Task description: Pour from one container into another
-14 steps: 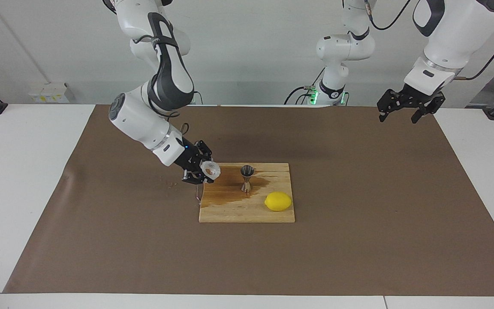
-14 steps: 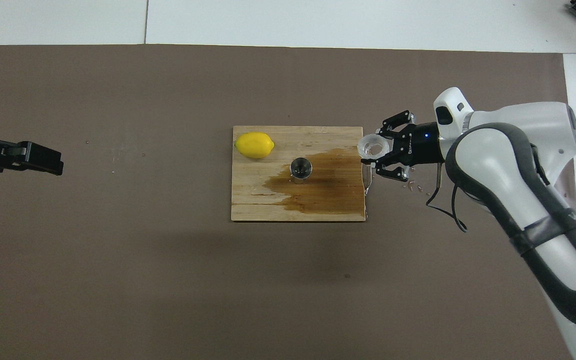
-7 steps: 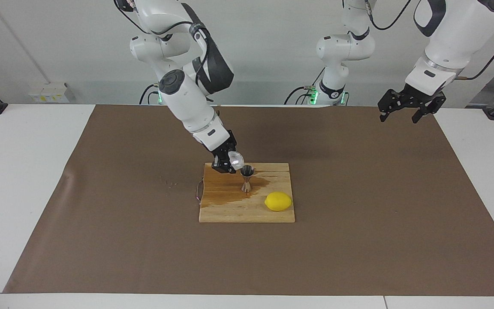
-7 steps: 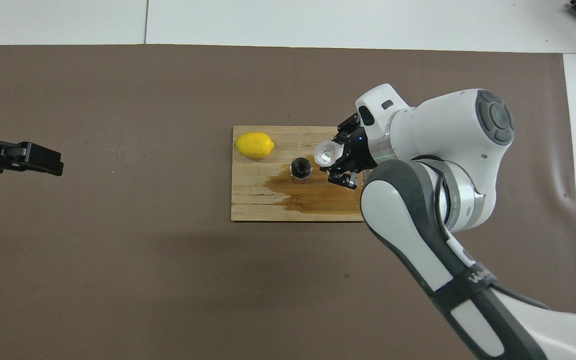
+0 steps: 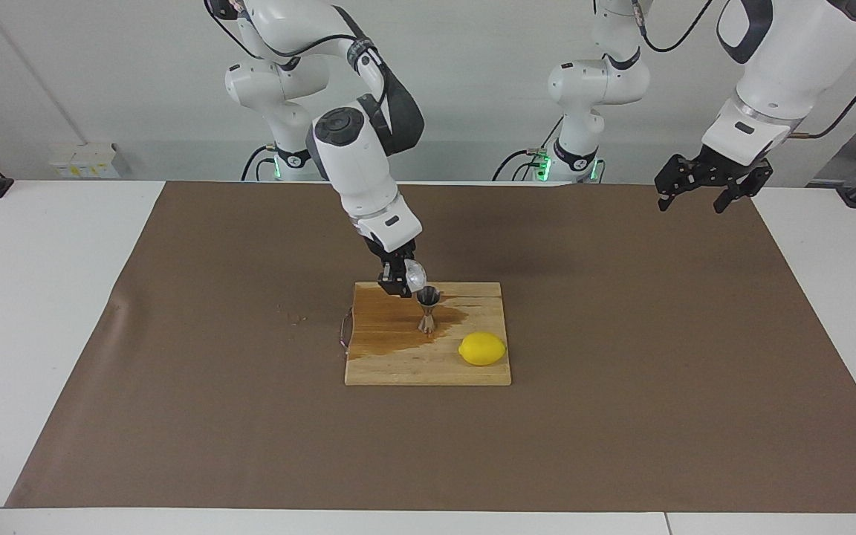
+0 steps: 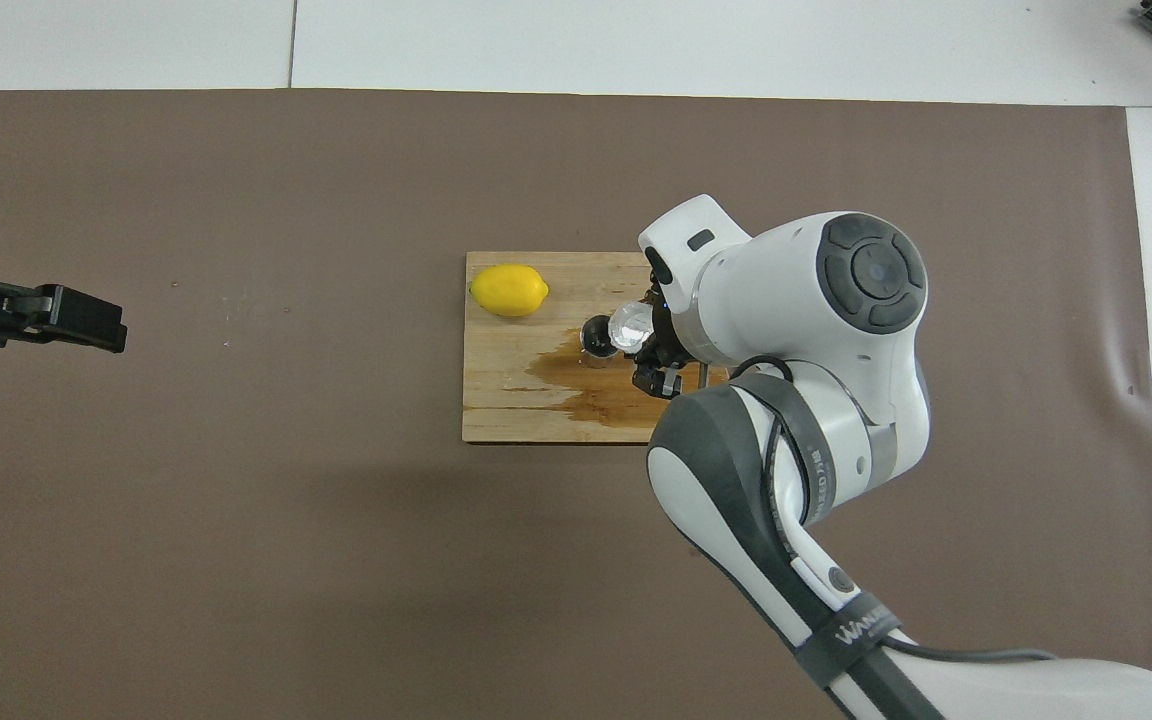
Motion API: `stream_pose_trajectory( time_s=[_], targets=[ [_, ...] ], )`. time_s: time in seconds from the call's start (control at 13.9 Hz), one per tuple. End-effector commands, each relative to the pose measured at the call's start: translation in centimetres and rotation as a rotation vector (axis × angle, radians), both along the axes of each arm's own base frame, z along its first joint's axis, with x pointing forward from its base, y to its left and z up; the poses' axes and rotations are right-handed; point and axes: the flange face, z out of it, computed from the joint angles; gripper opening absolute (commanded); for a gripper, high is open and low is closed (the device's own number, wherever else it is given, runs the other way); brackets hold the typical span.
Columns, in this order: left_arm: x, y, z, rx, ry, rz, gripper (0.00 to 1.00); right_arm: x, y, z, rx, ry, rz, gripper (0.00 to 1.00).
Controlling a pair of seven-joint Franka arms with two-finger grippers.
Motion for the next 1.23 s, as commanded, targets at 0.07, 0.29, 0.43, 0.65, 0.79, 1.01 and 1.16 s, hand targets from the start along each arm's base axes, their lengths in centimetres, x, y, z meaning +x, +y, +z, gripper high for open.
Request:
stream_pose_trajectory(
  time_s=[0.07, 0.29, 0.43, 0.65, 0.79, 1.01, 1.16],
  targets=[
    [-0.5, 0.1, 0.5, -0.012, 0.007, -0.002, 1.0, -0.3, -0.2, 0.6, -0.067, -0.019, -0.014, 0.06],
    [-0.4, 0.2, 0.5, -0.012, 0.007, 0.0, 1.0, -0.9, 0.2, 0.3, -0.122, -0.014, 0.016, 0.05],
    [-0.5, 0.1, 0.5, -0.012, 0.007, -0.002, 1.0, -1.1, 0.6, 0.3, -0.157, -0.021, 0.012, 0.04],
    [-0.4, 0.2, 0.5, -0.012, 0.007, 0.0, 1.0, -1.5, 1.4, 0.8, -0.184, -0.036, 0.013, 0.02],
    [-0.4, 0.2, 0.5, -0.012, 0.007, 0.0, 1.0, -1.5, 1.7, 1.1, -0.194, -0.043, 0.016, 0.02],
    [-0.4, 0.3, 0.5, -0.012, 0.007, 0.001, 1.0, -1.6, 2.0, 1.5, -0.245, -0.06, 0.026, 0.0],
    [-0.4, 0.2, 0.5, -0.012, 0.007, 0.0, 1.0, -1.9, 2.6, 1.8, -0.254, -0.067, 0.025, 0.0]
  ],
)
